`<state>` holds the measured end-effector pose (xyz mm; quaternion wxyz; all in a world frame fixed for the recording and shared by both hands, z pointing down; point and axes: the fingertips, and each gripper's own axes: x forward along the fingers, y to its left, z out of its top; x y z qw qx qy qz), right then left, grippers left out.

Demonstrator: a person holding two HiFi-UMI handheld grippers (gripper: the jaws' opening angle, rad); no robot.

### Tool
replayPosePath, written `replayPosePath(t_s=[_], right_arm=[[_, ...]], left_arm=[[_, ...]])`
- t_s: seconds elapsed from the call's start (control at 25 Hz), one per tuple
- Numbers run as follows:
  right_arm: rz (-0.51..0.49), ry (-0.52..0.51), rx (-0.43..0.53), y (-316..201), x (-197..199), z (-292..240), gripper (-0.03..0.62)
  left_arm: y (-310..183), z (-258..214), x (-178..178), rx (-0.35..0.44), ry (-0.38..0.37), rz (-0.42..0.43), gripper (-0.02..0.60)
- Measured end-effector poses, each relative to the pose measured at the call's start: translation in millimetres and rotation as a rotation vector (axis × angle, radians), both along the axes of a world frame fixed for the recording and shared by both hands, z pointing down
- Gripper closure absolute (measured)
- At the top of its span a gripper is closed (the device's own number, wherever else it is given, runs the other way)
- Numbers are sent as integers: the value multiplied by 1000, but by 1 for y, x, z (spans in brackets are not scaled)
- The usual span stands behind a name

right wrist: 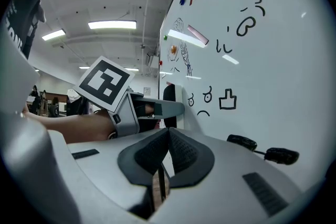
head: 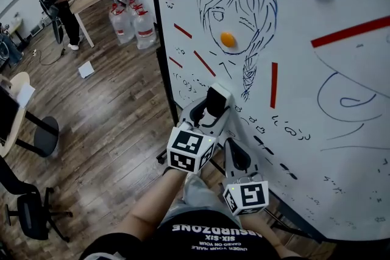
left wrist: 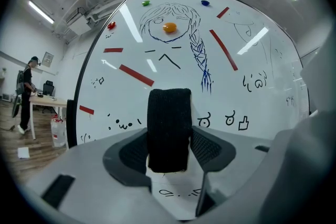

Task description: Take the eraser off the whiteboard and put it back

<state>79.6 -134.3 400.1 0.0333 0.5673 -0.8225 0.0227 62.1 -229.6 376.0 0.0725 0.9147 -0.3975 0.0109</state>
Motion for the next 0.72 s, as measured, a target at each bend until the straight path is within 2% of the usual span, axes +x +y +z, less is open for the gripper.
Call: replayPosePath(t_s=[0.72], right_arm=[[-17, -10, -14, 12, -14, 4, 595]], left_arm=[[17, 0, -24, -2, 9, -38, 336]])
